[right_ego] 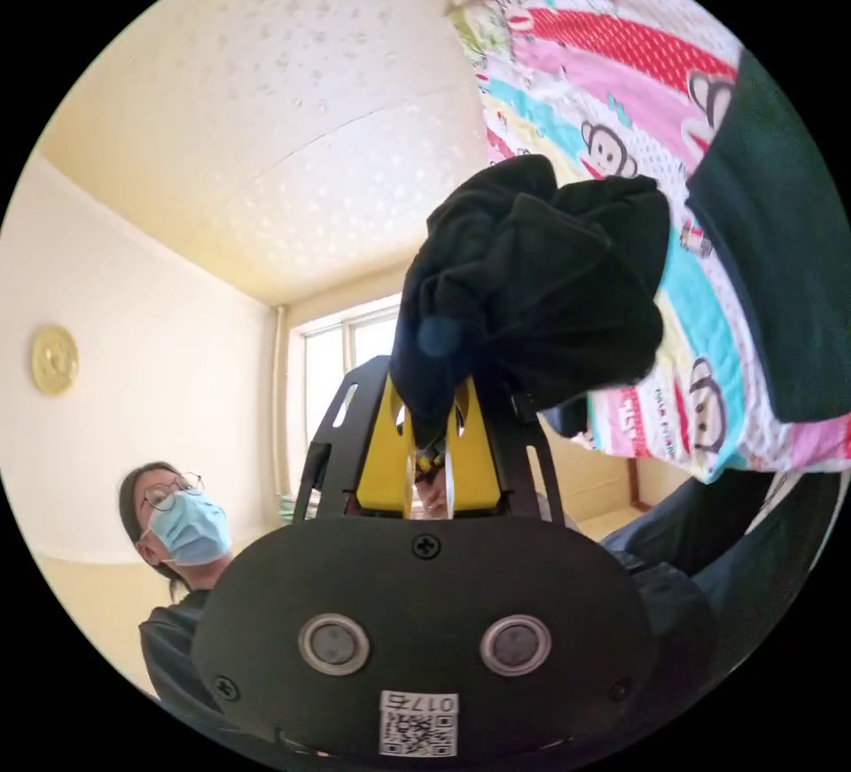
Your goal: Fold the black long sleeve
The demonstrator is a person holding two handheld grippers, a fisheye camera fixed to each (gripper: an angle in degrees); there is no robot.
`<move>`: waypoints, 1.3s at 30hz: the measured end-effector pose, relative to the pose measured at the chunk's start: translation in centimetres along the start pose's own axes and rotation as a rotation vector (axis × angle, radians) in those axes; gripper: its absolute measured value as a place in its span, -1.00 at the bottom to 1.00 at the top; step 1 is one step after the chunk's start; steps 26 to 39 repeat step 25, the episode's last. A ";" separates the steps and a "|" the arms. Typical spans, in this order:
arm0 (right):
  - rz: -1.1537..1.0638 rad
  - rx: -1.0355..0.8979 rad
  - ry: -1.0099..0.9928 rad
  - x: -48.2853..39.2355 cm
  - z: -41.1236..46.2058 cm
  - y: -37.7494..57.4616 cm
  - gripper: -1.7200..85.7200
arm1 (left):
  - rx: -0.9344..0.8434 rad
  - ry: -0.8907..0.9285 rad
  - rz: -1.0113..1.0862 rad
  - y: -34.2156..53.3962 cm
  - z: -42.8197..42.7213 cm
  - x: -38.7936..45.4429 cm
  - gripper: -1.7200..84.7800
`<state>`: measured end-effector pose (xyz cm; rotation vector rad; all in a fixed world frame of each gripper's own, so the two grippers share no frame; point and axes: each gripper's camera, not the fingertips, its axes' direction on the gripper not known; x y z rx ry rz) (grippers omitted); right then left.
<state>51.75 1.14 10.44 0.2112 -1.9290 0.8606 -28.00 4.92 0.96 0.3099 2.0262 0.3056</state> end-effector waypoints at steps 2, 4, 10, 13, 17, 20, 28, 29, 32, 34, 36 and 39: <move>-0.033 0.067 0.147 0.4 -1.2 0.8 -0.83 | -0.054 0.017 -0.003 -0.9 3.7 0.3 -0.86; -0.048 0.139 0.277 2.7 -2.3 1.3 -0.82 | -0.149 0.011 -0.012 -1.4 8.6 -0.7 -0.85; 0.259 0.242 0.876 15.8 -6.1 6.0 -0.79 | -0.449 -0.089 -0.281 2.0 16.4 -7.3 -0.82; 0.257 0.237 1.049 16.8 -4.8 10.2 -0.81 | -0.365 -0.206 -0.367 4.5 9.8 -8.9 -0.87; 0.131 0.166 1.336 15.5 2.8 13.4 -0.91 | -0.194 -0.422 -0.526 7.4 -1.9 -10.2 -0.96; -0.094 0.128 1.498 12.0 12.3 13.4 -0.94 | -0.063 -0.523 -0.582 8.3 -8.9 -9.9 -0.98; -0.598 0.234 1.611 2.2 31.7 14.5 -0.95 | 0.043 -0.659 -0.541 7.0 -16.7 -9.0 -0.98; -0.598 0.234 1.611 2.2 31.7 14.5 -0.95 | 0.043 -0.659 -0.541 7.0 -16.7 -9.0 -0.98; -0.598 0.234 1.611 2.2 31.7 14.5 -0.95 | 0.043 -0.659 -0.541 7.0 -16.7 -9.0 -0.98; -0.598 0.234 1.611 2.2 31.7 14.5 -0.95 | 0.043 -0.659 -0.541 7.0 -16.7 -9.0 -0.98; -0.598 0.234 1.611 2.2 31.7 14.5 -0.95 | 0.043 -0.659 -0.541 7.0 -16.7 -9.0 -0.98; -0.598 0.234 1.611 2.2 31.7 14.5 -0.95 | 0.043 -0.659 -0.541 7.0 -16.7 -9.0 -0.98</move>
